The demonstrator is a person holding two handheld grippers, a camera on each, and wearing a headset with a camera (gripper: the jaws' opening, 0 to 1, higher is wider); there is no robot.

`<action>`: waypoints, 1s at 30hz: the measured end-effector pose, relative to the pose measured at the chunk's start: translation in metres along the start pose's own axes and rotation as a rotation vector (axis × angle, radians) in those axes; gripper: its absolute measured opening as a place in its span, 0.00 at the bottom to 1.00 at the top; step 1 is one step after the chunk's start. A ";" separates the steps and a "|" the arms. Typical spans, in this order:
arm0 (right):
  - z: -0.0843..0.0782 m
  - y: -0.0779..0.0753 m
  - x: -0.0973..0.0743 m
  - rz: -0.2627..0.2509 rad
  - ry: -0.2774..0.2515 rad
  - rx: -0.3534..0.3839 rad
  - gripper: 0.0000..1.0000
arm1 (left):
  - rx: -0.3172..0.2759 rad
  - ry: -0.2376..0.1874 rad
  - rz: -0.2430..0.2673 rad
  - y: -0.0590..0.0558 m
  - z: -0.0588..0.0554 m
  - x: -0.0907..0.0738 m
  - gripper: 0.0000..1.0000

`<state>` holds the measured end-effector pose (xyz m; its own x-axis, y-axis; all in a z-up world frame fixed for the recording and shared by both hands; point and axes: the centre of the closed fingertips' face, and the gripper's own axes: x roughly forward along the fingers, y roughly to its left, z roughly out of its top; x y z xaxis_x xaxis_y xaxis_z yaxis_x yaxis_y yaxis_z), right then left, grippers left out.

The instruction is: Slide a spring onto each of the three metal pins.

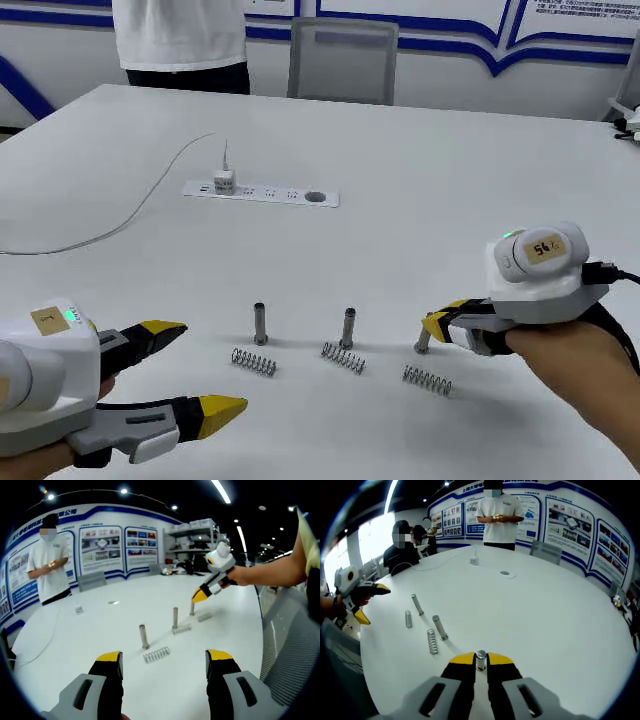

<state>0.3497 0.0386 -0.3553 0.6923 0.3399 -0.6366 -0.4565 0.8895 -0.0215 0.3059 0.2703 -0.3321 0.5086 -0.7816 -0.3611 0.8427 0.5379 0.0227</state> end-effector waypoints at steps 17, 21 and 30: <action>-0.007 0.000 -0.009 0.003 0.012 -0.038 0.14 | -0.004 0.005 -0.007 -0.002 -0.001 0.001 0.68; -0.011 0.002 -0.014 0.010 0.024 -0.047 0.14 | -0.004 0.005 -0.013 -0.004 -0.001 0.003 0.68; -0.013 0.025 -0.019 0.117 0.039 -0.110 0.14 | -0.006 0.006 -0.017 -0.004 -0.003 0.004 0.68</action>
<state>0.3172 0.0504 -0.3538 0.6099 0.4249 -0.6690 -0.5925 0.8050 -0.0289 0.3042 0.2667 -0.3366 0.4935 -0.7886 -0.3667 0.8500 0.5267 0.0113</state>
